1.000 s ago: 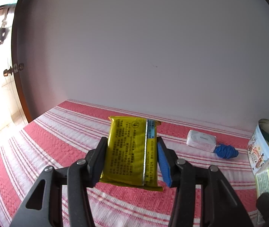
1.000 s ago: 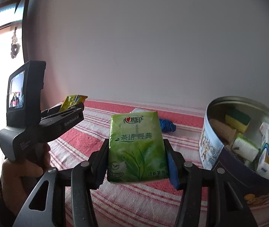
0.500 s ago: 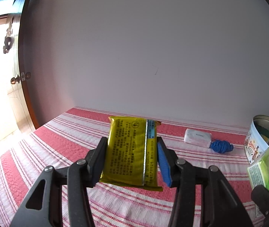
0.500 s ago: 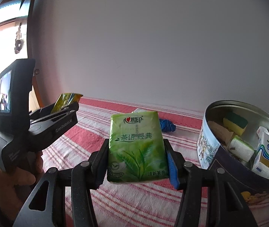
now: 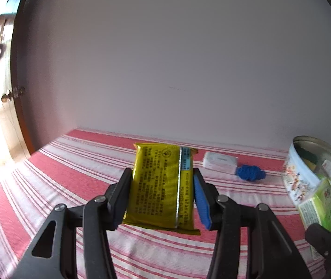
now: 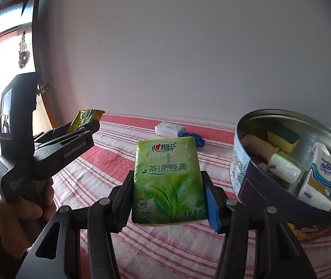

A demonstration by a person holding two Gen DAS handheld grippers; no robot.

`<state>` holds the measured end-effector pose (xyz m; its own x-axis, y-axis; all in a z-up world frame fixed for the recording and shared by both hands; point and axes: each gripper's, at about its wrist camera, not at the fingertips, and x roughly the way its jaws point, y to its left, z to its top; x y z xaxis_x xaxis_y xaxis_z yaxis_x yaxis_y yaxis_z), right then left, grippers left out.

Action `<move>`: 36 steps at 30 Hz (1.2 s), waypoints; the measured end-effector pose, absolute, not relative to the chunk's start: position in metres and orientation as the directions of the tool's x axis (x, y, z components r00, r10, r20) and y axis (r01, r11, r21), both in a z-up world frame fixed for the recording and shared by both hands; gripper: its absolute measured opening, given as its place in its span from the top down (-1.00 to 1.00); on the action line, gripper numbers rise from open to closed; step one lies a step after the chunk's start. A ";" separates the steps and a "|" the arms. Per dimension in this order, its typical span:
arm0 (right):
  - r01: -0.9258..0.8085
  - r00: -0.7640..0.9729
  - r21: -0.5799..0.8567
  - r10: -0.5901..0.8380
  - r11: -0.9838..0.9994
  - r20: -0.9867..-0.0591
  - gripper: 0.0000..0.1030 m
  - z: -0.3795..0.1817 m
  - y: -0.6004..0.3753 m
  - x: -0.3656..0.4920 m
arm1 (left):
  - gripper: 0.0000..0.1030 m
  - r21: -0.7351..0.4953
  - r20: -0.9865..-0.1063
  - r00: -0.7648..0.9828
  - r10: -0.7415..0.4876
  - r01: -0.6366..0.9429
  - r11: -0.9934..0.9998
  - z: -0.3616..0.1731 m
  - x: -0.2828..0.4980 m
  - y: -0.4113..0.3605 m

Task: Organize objects
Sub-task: 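Grasp the yellow snack packet with the left tool while the right tool holds the tissue pack, then carry yellow packet and tea-print tissue pack over the tin and release both inside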

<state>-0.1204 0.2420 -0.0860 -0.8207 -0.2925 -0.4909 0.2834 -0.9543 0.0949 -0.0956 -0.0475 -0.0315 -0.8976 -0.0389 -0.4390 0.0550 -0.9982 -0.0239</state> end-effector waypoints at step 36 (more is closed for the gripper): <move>-0.265 -0.935 0.178 0.207 -0.948 -0.289 -0.08 -0.067 0.465 -0.178 | 0.03 -0.119 -0.379 -0.869 0.319 -0.296 -0.948 0.003 -0.087 0.137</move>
<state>-0.1783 0.4646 -0.0673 -0.9347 0.2067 -0.2890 -0.2646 -0.9477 0.1782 -0.0871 0.1366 0.0026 -0.8687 0.3187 -0.3792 -0.2956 -0.9478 -0.1193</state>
